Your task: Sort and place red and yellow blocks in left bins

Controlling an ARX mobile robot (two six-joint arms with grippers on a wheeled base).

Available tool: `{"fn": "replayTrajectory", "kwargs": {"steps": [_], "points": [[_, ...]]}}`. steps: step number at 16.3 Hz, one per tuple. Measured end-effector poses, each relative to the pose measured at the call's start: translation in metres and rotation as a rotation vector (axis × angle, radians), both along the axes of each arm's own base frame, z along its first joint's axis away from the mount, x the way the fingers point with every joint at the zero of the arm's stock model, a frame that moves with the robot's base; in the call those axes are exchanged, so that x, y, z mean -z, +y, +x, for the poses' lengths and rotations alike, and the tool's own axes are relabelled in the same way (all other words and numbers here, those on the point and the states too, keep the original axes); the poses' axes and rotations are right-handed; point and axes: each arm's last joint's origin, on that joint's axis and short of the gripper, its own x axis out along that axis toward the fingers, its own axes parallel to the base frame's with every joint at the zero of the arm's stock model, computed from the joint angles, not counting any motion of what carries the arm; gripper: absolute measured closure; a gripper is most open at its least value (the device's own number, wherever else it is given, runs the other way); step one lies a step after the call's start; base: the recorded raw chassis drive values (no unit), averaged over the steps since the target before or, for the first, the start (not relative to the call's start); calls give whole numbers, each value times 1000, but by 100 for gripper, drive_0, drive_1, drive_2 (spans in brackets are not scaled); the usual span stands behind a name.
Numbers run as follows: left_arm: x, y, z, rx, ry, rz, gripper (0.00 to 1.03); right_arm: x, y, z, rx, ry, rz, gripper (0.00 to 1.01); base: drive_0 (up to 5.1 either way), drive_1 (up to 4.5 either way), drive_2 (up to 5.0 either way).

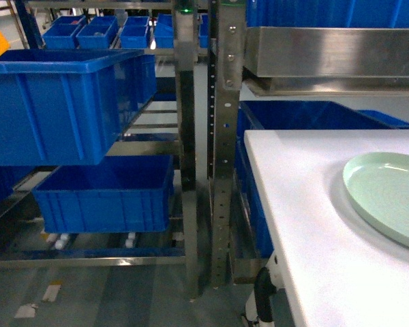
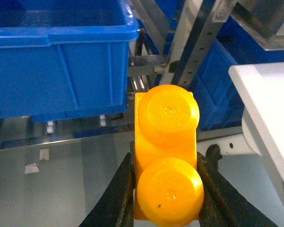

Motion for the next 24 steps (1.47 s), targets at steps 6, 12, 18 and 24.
{"fn": "replayTrajectory", "kwargs": {"steps": [6, 12, 18, 24], "points": [[0, 0, 0, 0, 2, 0, 77, 0, 0, 0, 1, -3, 0, 72, -505, 241, 241], [0, 0, 0, 1, 2, 0, 77, 0, 0, 0, 0, -3, 0, 72, -505, 241, 241], [0, -1, 0, 5, 1, -2, 77, 1, 0, 0, 2, 3, 0, 72, -505, 241, 241], [0, -1, 0, 4, 3, -1, 77, 0, 0, 0, -2, 0, 1, 72, -497, 248, 248]]}}
